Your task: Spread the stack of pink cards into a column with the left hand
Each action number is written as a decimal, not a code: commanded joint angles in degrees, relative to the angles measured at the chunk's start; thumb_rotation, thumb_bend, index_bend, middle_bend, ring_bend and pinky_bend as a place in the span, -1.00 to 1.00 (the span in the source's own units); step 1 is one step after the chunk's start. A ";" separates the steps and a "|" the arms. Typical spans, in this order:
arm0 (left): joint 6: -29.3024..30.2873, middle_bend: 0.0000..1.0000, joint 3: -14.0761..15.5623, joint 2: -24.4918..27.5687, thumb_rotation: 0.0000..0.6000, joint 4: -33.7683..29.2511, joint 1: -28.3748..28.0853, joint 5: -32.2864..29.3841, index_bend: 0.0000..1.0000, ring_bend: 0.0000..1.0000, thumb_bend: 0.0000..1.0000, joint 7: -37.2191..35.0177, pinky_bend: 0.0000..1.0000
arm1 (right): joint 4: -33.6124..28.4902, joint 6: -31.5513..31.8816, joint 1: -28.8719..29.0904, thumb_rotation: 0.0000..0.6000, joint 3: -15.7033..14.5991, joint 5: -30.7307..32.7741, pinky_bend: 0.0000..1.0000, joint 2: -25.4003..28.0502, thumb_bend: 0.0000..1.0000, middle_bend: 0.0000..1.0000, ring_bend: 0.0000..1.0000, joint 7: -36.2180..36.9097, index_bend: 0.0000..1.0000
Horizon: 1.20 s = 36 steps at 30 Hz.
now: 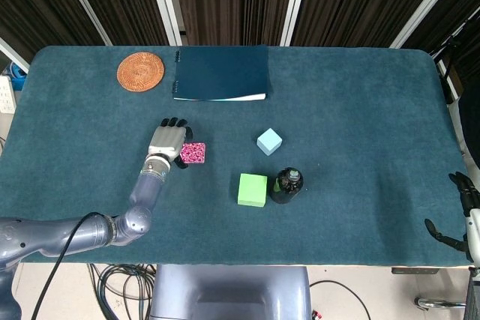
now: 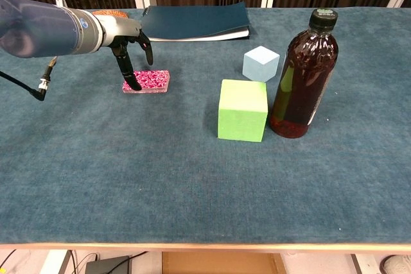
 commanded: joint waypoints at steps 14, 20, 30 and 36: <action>-0.54 -0.66 0.74 -2.21 1.00 3.94 -1.04 -2.42 -0.16 -0.94 -0.62 0.89 -0.90 | -0.05 -0.04 -0.02 1.00 0.06 0.13 -0.63 0.03 -0.46 -0.89 -0.72 0.11 -0.81; -0.49 -0.66 0.42 -2.55 1.00 4.38 -1.33 -2.88 -0.16 -0.94 -0.61 0.88 -0.91 | -0.02 -0.06 -0.01 1.00 0.08 0.15 -0.63 0.05 -0.46 -0.89 -0.72 0.16 -0.81; -0.46 -0.66 0.42 -3.10 1.00 4.91 -1.64 -3.55 -0.13 -0.94 -0.59 1.33 -0.91 | -0.01 -0.15 0.02 1.00 0.07 0.15 -0.63 0.07 -0.46 -0.89 -0.72 0.22 -0.81; -0.38 -0.66 0.16 -3.10 1.00 4.76 -1.68 -3.48 -0.09 -0.94 -0.58 1.17 -0.92 | -0.04 -0.18 0.02 1.00 0.07 0.16 -0.63 0.10 -0.46 -0.89 -0.72 0.30 -0.81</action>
